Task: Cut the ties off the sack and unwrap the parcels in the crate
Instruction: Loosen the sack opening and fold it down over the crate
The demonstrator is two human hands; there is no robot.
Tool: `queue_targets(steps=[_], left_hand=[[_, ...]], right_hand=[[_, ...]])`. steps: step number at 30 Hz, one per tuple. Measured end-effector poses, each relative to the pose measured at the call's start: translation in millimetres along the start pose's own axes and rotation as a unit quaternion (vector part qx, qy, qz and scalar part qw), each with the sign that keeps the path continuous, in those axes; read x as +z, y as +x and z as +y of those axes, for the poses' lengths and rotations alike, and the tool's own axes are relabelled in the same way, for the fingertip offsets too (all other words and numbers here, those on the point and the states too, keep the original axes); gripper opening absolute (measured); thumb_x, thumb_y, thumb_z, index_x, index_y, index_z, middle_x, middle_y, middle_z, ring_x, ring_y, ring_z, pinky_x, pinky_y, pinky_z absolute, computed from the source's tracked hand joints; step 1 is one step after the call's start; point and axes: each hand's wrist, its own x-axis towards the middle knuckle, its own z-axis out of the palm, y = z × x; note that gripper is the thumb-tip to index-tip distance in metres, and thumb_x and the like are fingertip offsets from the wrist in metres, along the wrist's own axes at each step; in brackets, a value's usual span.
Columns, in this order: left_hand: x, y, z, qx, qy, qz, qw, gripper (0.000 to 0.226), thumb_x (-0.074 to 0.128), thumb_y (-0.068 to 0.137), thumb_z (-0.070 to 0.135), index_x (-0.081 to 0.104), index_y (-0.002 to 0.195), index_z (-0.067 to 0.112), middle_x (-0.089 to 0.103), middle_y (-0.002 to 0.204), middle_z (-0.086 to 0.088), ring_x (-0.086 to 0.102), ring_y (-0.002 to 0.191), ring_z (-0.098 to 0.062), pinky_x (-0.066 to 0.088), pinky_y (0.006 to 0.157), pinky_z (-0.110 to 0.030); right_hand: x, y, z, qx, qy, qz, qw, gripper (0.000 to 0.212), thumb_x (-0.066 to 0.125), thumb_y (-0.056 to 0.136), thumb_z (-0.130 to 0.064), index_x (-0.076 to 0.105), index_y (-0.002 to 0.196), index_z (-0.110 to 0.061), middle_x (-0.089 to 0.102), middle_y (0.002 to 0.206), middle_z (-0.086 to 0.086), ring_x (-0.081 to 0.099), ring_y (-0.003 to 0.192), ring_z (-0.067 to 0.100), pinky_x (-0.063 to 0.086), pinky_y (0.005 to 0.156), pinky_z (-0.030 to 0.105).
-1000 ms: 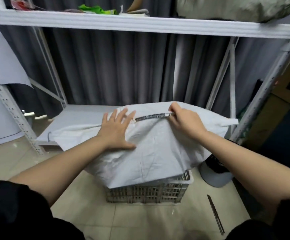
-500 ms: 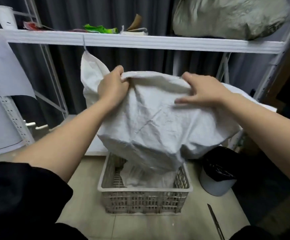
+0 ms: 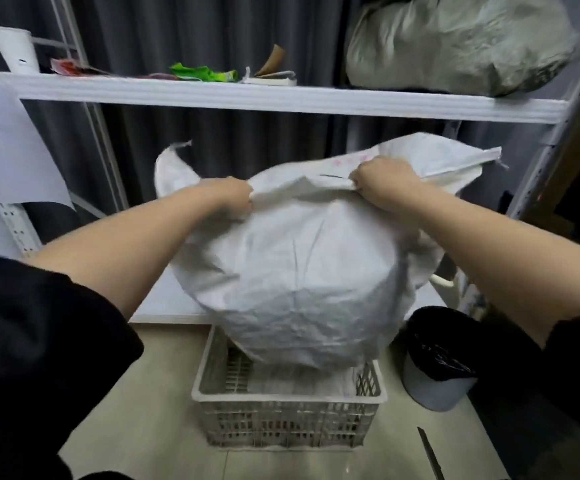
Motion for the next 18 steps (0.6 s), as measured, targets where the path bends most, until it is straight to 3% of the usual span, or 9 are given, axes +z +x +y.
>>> queue_targets(steps=[2,4,6,9,11,13,14,16,18], left_hand=[[-15,7,-5,-0.006,-0.011,0.046,0.999,0.022,0.044,0.089,0.026,0.060,0.104,0.019,0.063,0.116,-0.015,0.060,0.106,-0.037,0.045,0.080,-0.039],[-27,10,5,-0.014,-0.022,0.198,0.980,0.018,0.046,0.089,0.021,0.054,0.103,0.014,0.063,0.110,-0.020,0.059,0.100,-0.043,0.039,0.071,-0.039],[-21,4,23,-0.026,-0.069,0.240,0.968,0.020,0.045,0.089,0.017,0.050,0.107,0.010,0.062,0.111,-0.021,0.058,0.100,-0.045,0.035,0.069,-0.040],[1,3,25,-0.010,-0.020,0.035,0.999,0.028,0.046,0.093,0.025,0.056,0.116,0.013,0.061,0.121,-0.017,0.058,0.110,-0.038,0.045,0.081,-0.041],[-10,7,13,-0.028,-0.005,0.064,0.998,0.026,0.047,0.092,0.023,0.058,0.113,0.012,0.062,0.117,-0.019,0.059,0.107,-0.040,0.045,0.080,-0.041],[-17,10,10,-0.031,-0.046,0.214,0.975,0.022,0.046,0.091,0.020,0.053,0.108,0.007,0.062,0.109,-0.023,0.058,0.099,-0.046,0.039,0.070,-0.041],[-16,7,16,-0.039,-0.078,0.243,0.966,0.022,0.045,0.091,0.019,0.051,0.107,0.005,0.061,0.108,-0.024,0.058,0.098,-0.046,0.036,0.068,-0.041],[-1,1,27,-0.025,-0.110,0.173,0.978,0.025,0.040,0.094,0.022,0.054,0.108,0.006,0.061,0.113,-0.024,0.058,0.102,-0.044,0.038,0.073,-0.040],[13,1,23,-0.030,-0.076,0.062,0.995,0.030,0.038,0.095,0.028,0.059,0.107,0.010,0.062,0.117,-0.020,0.059,0.105,-0.040,0.041,0.077,-0.038]], right_hand=[[-13,4,15,0.056,0.010,0.019,0.998,0.017,0.050,0.083,-0.006,0.062,0.092,-0.014,0.065,0.100,0.017,0.061,0.095,0.037,0.035,0.063,0.033],[-13,5,27,0.149,0.079,0.115,0.979,0.021,0.049,0.084,-0.009,0.063,0.097,-0.014,0.066,0.101,0.017,0.061,0.095,0.038,0.037,0.067,0.036],[-1,-3,17,0.185,0.087,0.110,0.973,0.025,0.046,0.089,-0.014,0.064,0.105,-0.011,0.066,0.106,0.018,0.061,0.098,0.038,0.041,0.072,0.037],[13,-13,4,0.101,0.071,-0.029,0.992,0.025,0.044,0.093,-0.017,0.066,0.104,-0.012,0.067,0.106,0.014,0.063,0.097,0.033,0.039,0.069,0.031],[1,-7,18,0.128,0.083,0.047,0.987,0.021,0.046,0.090,-0.012,0.064,0.101,-0.013,0.066,0.104,0.015,0.063,0.095,0.036,0.040,0.067,0.033],[1,-6,16,0.198,0.105,0.100,0.969,0.021,0.045,0.091,-0.016,0.062,0.102,-0.010,0.065,0.106,0.018,0.062,0.097,0.040,0.041,0.069,0.035],[1,-7,6,0.197,0.112,0.088,0.970,0.024,0.043,0.093,-0.019,0.063,0.104,-0.010,0.065,0.108,0.019,0.061,0.099,0.041,0.040,0.070,0.035],[9,-6,-13,0.121,0.093,-0.013,0.988,0.027,0.044,0.093,-0.019,0.065,0.106,-0.009,0.064,0.111,0.019,0.061,0.101,0.040,0.041,0.073,0.035],[4,-2,-4,0.121,0.083,-0.012,0.989,0.026,0.045,0.091,-0.015,0.067,0.106,-0.012,0.064,0.111,0.018,0.062,0.102,0.039,0.040,0.074,0.033]])
